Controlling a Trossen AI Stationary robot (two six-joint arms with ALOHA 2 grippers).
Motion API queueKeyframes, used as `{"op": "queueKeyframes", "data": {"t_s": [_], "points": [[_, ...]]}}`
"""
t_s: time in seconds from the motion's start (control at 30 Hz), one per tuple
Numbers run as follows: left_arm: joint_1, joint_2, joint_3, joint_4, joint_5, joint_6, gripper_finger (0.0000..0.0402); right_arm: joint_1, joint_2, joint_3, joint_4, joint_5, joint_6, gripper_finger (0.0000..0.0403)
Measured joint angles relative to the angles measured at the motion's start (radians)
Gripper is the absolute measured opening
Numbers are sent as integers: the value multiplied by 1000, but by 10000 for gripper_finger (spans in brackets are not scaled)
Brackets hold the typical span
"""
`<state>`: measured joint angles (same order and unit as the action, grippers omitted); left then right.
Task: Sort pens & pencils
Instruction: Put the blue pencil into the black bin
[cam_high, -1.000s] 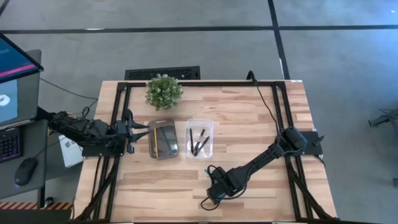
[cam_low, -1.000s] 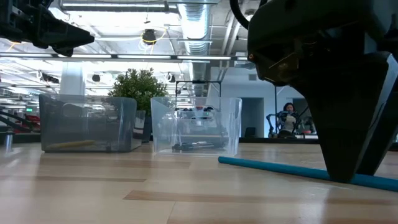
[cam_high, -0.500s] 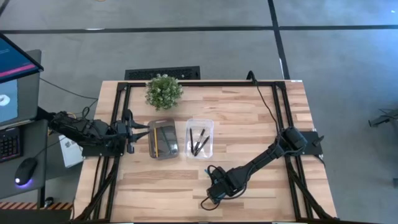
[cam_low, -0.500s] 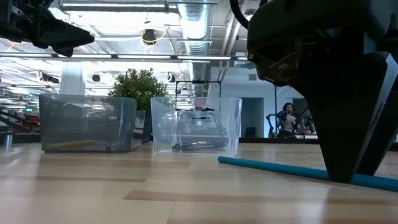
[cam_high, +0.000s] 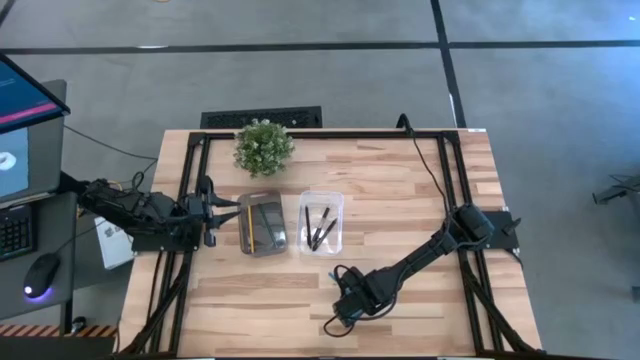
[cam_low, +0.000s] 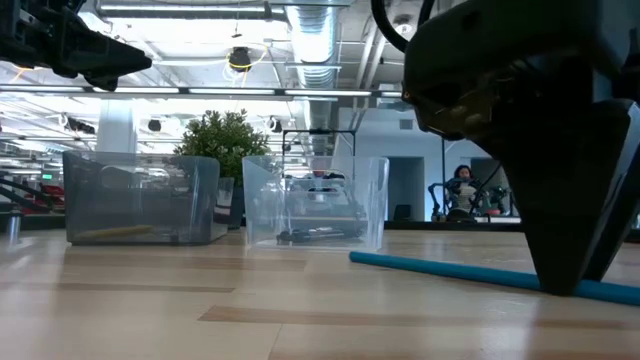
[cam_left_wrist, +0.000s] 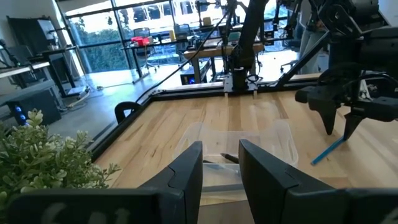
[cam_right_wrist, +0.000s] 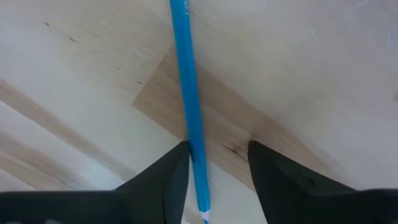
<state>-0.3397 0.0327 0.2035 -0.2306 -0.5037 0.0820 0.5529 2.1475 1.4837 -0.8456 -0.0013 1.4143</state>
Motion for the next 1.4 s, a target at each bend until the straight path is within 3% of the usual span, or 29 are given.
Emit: {"op": "queueKeyframes", "data": {"t_s": [0.63,1.4], "points": [[0,0,0,0,0,0,96,-1,0,1,-25,-32,103,139],[0,0,0,-10,0,-25,96,3,4,1,-18,-53,-311,134]]}}
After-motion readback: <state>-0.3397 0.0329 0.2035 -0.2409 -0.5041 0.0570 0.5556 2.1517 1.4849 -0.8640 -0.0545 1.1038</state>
